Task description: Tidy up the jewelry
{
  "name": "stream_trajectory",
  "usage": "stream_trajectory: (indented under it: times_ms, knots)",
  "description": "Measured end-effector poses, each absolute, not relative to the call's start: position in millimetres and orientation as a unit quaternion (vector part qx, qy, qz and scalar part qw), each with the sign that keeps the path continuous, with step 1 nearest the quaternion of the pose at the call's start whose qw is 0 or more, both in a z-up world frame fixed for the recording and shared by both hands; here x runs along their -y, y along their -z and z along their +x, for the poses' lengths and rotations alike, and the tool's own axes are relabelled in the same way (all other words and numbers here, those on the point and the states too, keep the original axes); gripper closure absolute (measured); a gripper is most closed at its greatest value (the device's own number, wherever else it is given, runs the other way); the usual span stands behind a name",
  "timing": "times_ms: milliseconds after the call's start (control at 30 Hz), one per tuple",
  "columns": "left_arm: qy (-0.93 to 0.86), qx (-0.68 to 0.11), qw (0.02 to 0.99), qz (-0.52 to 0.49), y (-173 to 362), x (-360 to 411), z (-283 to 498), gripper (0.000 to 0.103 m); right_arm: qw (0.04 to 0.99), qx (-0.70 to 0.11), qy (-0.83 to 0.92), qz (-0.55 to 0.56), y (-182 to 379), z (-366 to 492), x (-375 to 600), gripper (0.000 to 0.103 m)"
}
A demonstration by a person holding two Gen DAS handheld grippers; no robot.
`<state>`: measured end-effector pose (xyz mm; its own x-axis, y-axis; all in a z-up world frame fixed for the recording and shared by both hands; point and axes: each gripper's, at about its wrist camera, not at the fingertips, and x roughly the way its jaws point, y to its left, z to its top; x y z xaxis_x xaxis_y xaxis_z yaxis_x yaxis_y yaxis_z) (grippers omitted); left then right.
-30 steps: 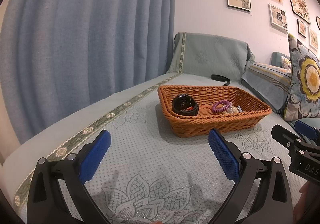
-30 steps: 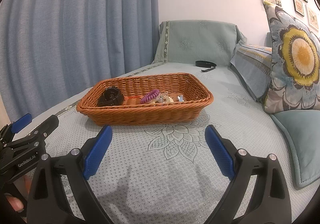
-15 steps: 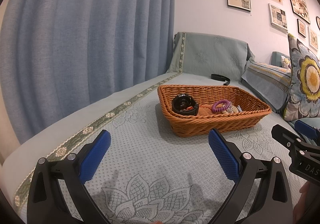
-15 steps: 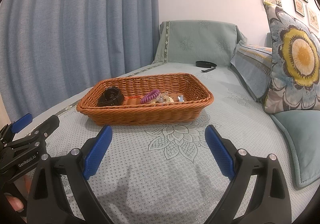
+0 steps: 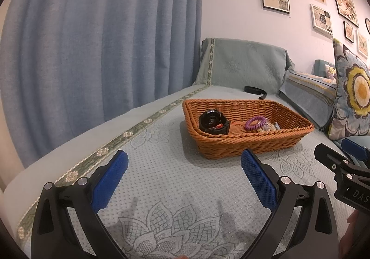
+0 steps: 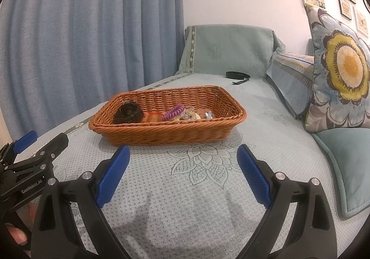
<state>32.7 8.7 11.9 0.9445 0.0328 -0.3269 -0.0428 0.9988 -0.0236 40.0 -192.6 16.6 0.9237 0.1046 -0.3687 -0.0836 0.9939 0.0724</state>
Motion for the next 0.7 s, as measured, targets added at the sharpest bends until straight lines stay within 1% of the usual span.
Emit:
stream_trajectory:
  times_ms: [700]
  knots:
    - [-0.021, -0.17, 0.985, -0.013, -13.9, -7.8, 34.2, 0.008, 0.981, -0.187, -0.049, 0.029, -17.7, 38.7, 194.9, 0.014]
